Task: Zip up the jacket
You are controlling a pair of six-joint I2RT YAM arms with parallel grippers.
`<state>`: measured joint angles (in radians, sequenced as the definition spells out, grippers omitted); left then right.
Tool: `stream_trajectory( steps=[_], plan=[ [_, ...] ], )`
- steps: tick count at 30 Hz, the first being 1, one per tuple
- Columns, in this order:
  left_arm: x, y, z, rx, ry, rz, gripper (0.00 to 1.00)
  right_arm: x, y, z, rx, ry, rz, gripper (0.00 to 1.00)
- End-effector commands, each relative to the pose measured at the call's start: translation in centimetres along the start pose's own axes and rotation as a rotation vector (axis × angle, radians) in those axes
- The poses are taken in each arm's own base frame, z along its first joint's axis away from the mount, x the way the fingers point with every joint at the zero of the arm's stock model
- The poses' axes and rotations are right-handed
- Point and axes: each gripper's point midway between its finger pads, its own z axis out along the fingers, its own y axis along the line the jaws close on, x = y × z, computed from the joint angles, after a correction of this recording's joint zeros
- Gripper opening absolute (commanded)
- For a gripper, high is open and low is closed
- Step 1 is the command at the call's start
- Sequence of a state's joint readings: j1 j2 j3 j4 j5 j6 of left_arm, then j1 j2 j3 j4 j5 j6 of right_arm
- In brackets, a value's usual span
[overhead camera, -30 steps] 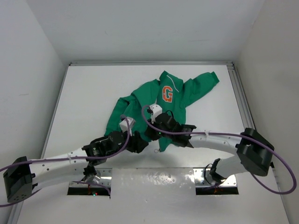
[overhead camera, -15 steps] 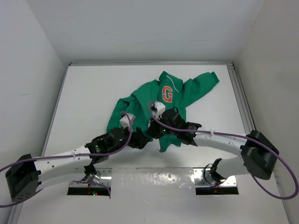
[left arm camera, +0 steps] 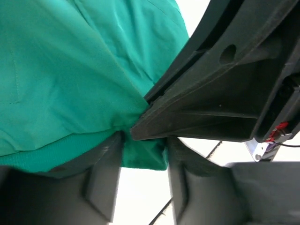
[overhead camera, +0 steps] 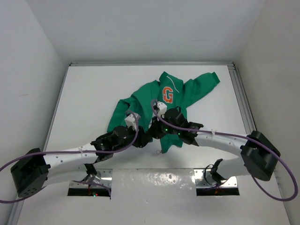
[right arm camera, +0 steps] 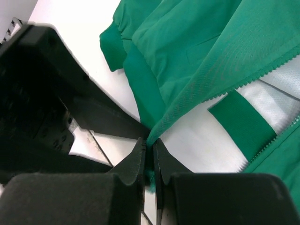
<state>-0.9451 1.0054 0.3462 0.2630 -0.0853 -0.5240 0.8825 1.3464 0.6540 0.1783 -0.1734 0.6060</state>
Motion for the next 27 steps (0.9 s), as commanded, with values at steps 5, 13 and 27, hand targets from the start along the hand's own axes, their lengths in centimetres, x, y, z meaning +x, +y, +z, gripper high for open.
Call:
stream_trajectory(
  steps=[5, 13, 27],
  plan=[
    [-3.0, -2.2, 0.3, 0.085, -0.091, -0.036, 0.19, -1.5, 1.3, -0.4, -0.064, -0.056, 0.005, 0.00],
    [-2.6, -2.4, 0.3, 0.102, -0.087, -0.056, 0.02, -1.9, 1.2, -0.4, -0.048, -0.046, -0.002, 0.00],
    [-3.3, -2.3, -0.7, 0.152, -0.210, -0.194, 0.00, -2.8, 0.2, -1.2, 0.026, -0.160, 0.243, 0.60]
  ],
)
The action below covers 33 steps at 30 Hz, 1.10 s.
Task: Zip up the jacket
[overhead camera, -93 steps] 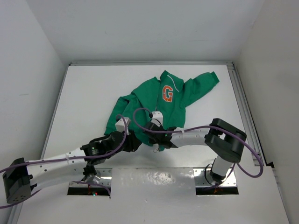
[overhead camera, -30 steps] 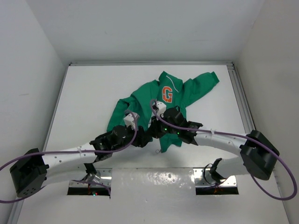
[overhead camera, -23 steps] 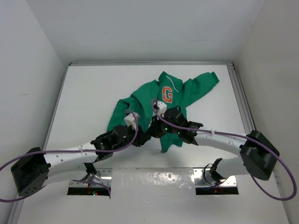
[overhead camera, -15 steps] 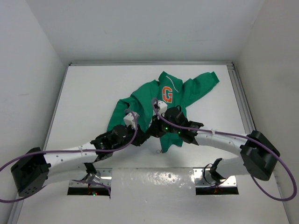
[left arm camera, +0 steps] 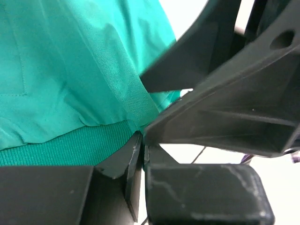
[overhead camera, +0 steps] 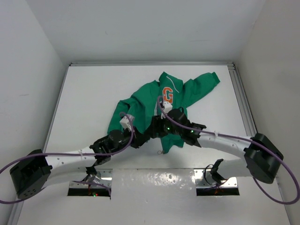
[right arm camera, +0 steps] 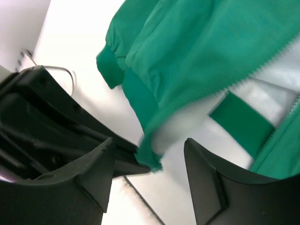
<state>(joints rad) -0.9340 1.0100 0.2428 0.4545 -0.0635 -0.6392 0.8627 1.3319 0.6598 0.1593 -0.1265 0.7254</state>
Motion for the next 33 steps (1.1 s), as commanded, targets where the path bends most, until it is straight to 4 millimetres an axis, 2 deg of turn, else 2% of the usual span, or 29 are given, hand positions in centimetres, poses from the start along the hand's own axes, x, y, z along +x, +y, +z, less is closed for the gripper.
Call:
stream_trajectory(
  steps=[1, 2, 4, 5, 7, 8, 9, 11, 17, 20, 28, 29, 30, 31, 33],
  plan=[
    [-3.1, -2.2, -0.6, 0.096, -0.148, -0.086, 0.00, -2.6, 1.0, -1.6, -0.028, -0.188, 0.150, 0.60],
    [-3.6, -2.5, -0.8, 0.114, -0.171, -0.096, 0.00, -1.2, 0.0, -1.8, -0.021, -0.190, 0.227, 0.60],
    [-3.3, -2.2, -1.1, 0.116, -0.179, -0.119, 0.00, -2.2, 0.9, -2.5, -0.092, -0.268, 0.311, 0.60],
    [-3.7, -2.5, -1.3, 0.131, -0.196, -0.125, 0.00, -1.5, 0.5, -2.7, -0.093, -0.266, 0.329, 0.60],
    [-3.7, -2.5, -1.5, 0.137, -0.203, -0.137, 0.00, -1.9, 1.0, -2.8, -0.129, -0.292, 0.363, 0.60],
    [-3.9, -2.7, -1.6, 0.144, -0.207, -0.139, 0.00, -1.3, 0.8, -2.7, -0.132, -0.281, 0.371, 0.59],
    [-3.8, -2.7, -1.6, 0.145, -0.206, -0.142, 0.00, -1.8, 1.5, -2.9, -0.173, -0.300, 0.371, 0.57],
    [-3.8, -2.9, -1.7, 0.154, -0.204, -0.147, 0.00, -1.3, 2.1, -2.7, -0.217, -0.274, 0.383, 0.54],
    [-3.5, -3.4, -1.7, 0.179, -0.181, -0.154, 0.00, -2.6, 5.1, -3.2, -0.380, -0.294, 0.335, 0.45],
    [-3.4, -3.5, -1.8, 0.187, -0.177, -0.158, 0.00, -2.6, 5.4, -3.3, -0.404, -0.299, 0.329, 0.41],
    [-3.3, -3.4, -2.0, 0.186, -0.171, -0.162, 0.00, -2.7, 5.2, -3.2, -0.390, -0.306, 0.328, 0.13],
    [-3.0, -3.3, -2.0, 0.185, -0.164, -0.159, 0.04, -2.6, 5.0, -3.2, -0.383, -0.305, 0.328, 0.07],
    [-3.0, -3.4, -2.1, 0.190, -0.163, -0.153, 0.13, -2.8, 5.0, -3.4, -0.380, -0.313, 0.323, 0.04],
    [-2.9, -3.5, -2.2, 0.198, -0.157, -0.148, 0.17, -2.9, 4.8, -3.4, -0.370, -0.322, 0.322, 0.01],
    [-2.9, -3.7, -2.4, 0.211, -0.160, -0.142, 0.31, -3.0, 4.9, -3.3, -0.365, -0.322, 0.316, 0.00]
  ],
)
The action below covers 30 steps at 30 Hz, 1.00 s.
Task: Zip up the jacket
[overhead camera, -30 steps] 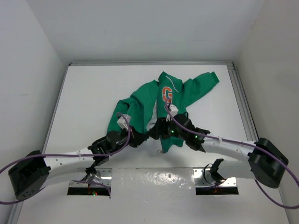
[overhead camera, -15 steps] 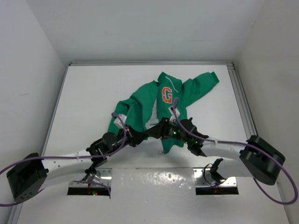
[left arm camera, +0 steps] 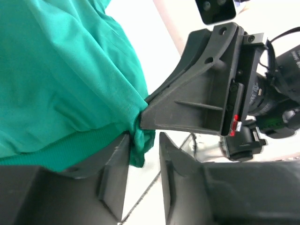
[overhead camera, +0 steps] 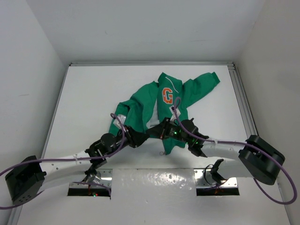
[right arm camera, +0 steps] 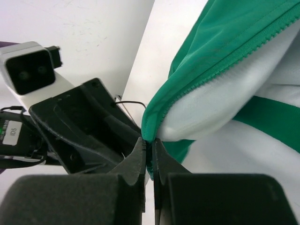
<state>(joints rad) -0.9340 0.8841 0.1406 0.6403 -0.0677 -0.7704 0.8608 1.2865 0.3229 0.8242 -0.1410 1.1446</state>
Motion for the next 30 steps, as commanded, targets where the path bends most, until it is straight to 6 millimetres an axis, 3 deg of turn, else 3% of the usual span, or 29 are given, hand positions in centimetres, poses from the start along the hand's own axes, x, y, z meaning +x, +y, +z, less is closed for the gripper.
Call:
stream_trajectory(
  steps=[1, 3, 6, 7, 8, 30],
  plan=[
    [-0.2, -1.4, -0.5, 0.072, -0.005, -0.002, 0.34, -1.5, 3.2, 0.0, -0.103, -0.043, -0.037, 0.00],
    [-0.5, -1.3, -0.8, 0.074, -0.021, -0.008, 0.42, -1.2, 2.7, 0.2, -0.063, -0.013, -0.061, 0.00],
    [-0.7, -1.5, -0.8, 0.075, -0.026, 0.004, 0.42, -1.1, 2.6, 0.2, -0.013, 0.032, -0.115, 0.00],
    [-0.7, -1.5, -0.9, 0.074, -0.024, 0.006, 0.42, -0.3, 1.2, -0.1, 0.054, 0.084, -0.124, 0.00],
    [-0.6, -1.4, -1.0, 0.073, -0.022, 0.001, 0.42, -0.3, 1.1, -0.2, 0.070, 0.100, -0.157, 0.00],
    [-0.3, -1.6, -0.5, 0.088, 0.002, 0.042, 0.30, 0.0, 2.7, -0.6, 0.054, 0.268, -0.188, 0.00]
  ],
)
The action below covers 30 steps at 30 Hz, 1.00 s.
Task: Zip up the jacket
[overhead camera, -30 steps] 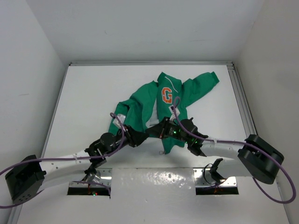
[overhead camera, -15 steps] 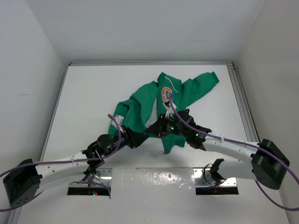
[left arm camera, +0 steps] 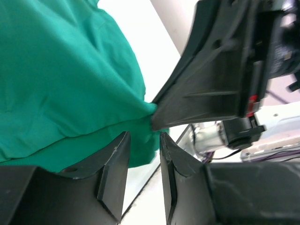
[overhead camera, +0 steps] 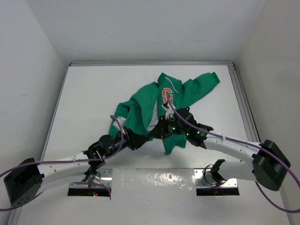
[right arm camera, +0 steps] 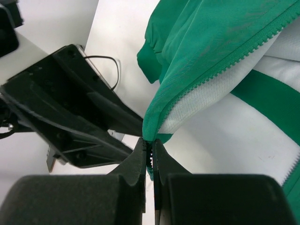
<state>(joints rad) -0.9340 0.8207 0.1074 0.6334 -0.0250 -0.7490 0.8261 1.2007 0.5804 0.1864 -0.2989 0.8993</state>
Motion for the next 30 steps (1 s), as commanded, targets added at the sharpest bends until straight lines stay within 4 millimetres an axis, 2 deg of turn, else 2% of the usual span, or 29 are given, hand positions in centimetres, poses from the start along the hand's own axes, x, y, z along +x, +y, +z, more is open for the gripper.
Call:
stream_trajectory(
  steps=[1, 4, 9, 16, 18, 19, 22, 25, 30],
  plan=[
    [-0.8, -1.3, 0.6, 0.043, -0.013, 0.026, 0.30, -1.6, 2.4, -0.1, -0.081, -0.019, -0.037, 0.00],
    [-0.3, -1.5, 0.7, 0.057, 0.012, 0.033, 0.32, -1.8, 2.6, -0.2, -0.096, -0.030, -0.032, 0.00],
    [-0.6, -1.8, 1.0, 0.067, 0.011, 0.046, 0.33, -1.8, 2.6, -0.1, -0.104, -0.026, -0.023, 0.00],
    [-0.7, -2.7, 1.3, 0.113, 0.008, 0.045, 0.41, -1.6, 2.3, 0.0, -0.108, -0.028, -0.008, 0.00],
    [-0.6, -2.8, 1.2, 0.122, 0.010, 0.044, 0.41, -1.7, 2.3, 0.0, -0.109, -0.031, -0.003, 0.00],
    [-0.6, -2.8, 1.2, 0.122, 0.012, 0.050, 0.31, -1.6, 2.2, 0.0, -0.109, -0.032, -0.003, 0.00],
    [-0.8, -2.5, 1.2, 0.105, -0.001, 0.044, 0.12, -1.7, 2.3, -0.1, -0.114, -0.031, 0.001, 0.00],
    [-1.0, -2.2, 1.2, 0.085, -0.010, 0.045, 0.07, -1.7, 2.2, -0.1, -0.111, -0.033, 0.001, 0.00],
    [-1.0, -2.3, 1.2, 0.088, -0.007, 0.045, 0.05, -1.6, 1.8, 0.0, -0.097, -0.025, 0.001, 0.00]
  ],
)
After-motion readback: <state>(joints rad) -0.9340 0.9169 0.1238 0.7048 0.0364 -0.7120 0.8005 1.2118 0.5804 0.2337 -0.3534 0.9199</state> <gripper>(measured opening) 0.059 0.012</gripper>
